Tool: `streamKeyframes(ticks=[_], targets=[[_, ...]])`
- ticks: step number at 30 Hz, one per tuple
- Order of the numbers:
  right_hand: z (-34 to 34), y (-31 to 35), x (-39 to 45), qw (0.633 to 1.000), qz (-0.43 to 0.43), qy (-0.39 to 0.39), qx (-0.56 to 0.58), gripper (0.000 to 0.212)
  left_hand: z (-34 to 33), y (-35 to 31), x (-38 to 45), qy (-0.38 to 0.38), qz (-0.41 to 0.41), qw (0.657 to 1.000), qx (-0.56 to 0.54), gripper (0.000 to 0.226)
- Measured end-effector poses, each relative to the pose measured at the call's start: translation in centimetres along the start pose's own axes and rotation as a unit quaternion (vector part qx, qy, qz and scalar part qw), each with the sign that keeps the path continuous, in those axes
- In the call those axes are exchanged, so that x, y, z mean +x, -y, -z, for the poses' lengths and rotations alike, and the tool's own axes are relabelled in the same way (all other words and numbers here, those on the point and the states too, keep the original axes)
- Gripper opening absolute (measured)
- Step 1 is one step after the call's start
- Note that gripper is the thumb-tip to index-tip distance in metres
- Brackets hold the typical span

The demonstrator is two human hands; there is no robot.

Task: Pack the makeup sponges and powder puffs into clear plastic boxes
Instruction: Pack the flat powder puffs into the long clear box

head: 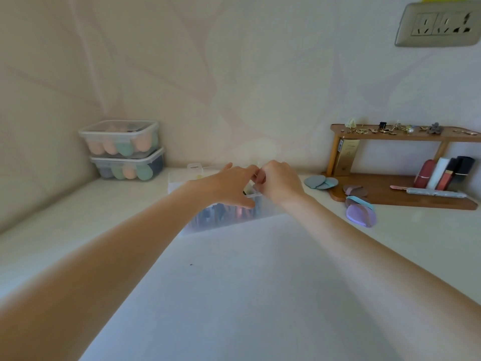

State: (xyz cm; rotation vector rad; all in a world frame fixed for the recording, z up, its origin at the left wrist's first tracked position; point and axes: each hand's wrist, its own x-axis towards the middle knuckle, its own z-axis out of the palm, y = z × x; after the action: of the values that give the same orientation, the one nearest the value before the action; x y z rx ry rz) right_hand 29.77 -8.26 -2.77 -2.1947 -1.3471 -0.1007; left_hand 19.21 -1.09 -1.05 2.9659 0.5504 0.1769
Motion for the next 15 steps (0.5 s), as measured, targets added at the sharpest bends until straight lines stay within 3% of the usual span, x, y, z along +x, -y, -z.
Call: streamKeyframes(ticks=[4,8,15], targets=[[2.0,-0.3,0.0,0.992,0.021,0.111,0.058,0.017,0.8,-0.5,0.3,0.037,0.014,0.999,0.035,0.049],[3.7,-1.3,0.0,0.982,-0.001,0.135,0.136,0.017,1.3,-0.3,0.6,0.059,0.012,0.997,0.040,0.054],[3.8,-0.5,-0.1,0.981,0.059,0.185,0.009,0.038,1.2,0.1,0.4,0.056,0.030,0.998,0.004,0.050]])
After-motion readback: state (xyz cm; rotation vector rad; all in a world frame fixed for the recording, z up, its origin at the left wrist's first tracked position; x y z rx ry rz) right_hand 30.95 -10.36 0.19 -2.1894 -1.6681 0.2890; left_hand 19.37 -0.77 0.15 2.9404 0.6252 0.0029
